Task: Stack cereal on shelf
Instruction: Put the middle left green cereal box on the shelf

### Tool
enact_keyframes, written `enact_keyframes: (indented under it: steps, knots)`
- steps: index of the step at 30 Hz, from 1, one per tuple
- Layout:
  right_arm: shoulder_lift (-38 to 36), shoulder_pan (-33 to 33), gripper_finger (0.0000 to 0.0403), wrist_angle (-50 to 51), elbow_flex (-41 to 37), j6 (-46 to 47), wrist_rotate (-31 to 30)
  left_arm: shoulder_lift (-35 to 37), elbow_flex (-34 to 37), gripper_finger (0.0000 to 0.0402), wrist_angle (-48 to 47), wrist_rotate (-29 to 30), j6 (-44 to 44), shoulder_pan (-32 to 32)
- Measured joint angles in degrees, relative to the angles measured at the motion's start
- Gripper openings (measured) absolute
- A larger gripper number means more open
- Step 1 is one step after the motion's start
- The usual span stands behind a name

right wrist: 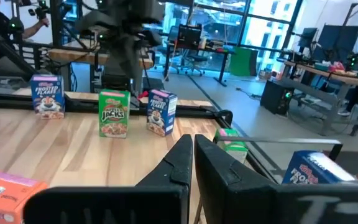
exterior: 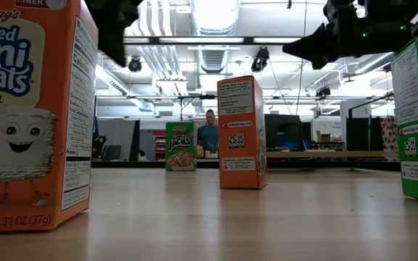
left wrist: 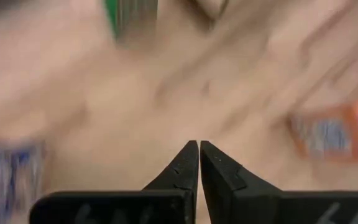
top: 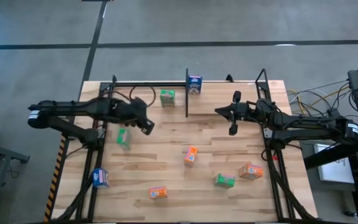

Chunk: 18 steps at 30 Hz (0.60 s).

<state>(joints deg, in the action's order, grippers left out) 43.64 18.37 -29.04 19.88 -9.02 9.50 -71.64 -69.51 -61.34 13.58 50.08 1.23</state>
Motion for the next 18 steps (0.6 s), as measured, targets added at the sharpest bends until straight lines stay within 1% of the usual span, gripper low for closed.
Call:
enact_keyframes:
  steps: [1, 2, 6, 8, 12, 15, 18]
  knots:
    - [0.0, 0.0, 0.0009, 0.1, -0.2, 0.0, 0.0, -1.1, -1.2, 0.0000, -3.6, -2.4, 1.6, -0.4]
    - [0.0, 0.0, 0.0009, 0.1, -0.3, -0.4, 0.0, -2.1, -2.1, 0.0000, -6.4, -3.6, 2.9, -1.0]
    - [0.1, 0.0, 0.0009, 0.0, -0.3, -0.5, 0.0, -4.2, -3.1, 0.0000, -13.9, -5.4, 11.7, -4.4]
    - [0.4, 0.0, 0.0009, 0.2, -0.3, -0.3, 0.0, -4.3, -2.9, 0.0000, -15.2, -7.0, 16.4, -6.0]
    - [0.8, 0.0, 0.0009, 0.2, -0.3, -1.1, 0.0, -2.2, -1.2, 0.0001, -16.4, -7.1, 25.0, -8.9]
    - [1.2, 0.0, 0.0009, 0.1, -0.3, -1.8, 0.0, -0.2, 0.6, 0.0020, -16.8, -6.9, 29.3, -10.0]
    - [1.2, 0.0, 0.0009, 0.1, -0.3, -2.3, 0.0, 1.6, 3.1, 0.0058, -17.3, -6.6, 32.0, -10.1]
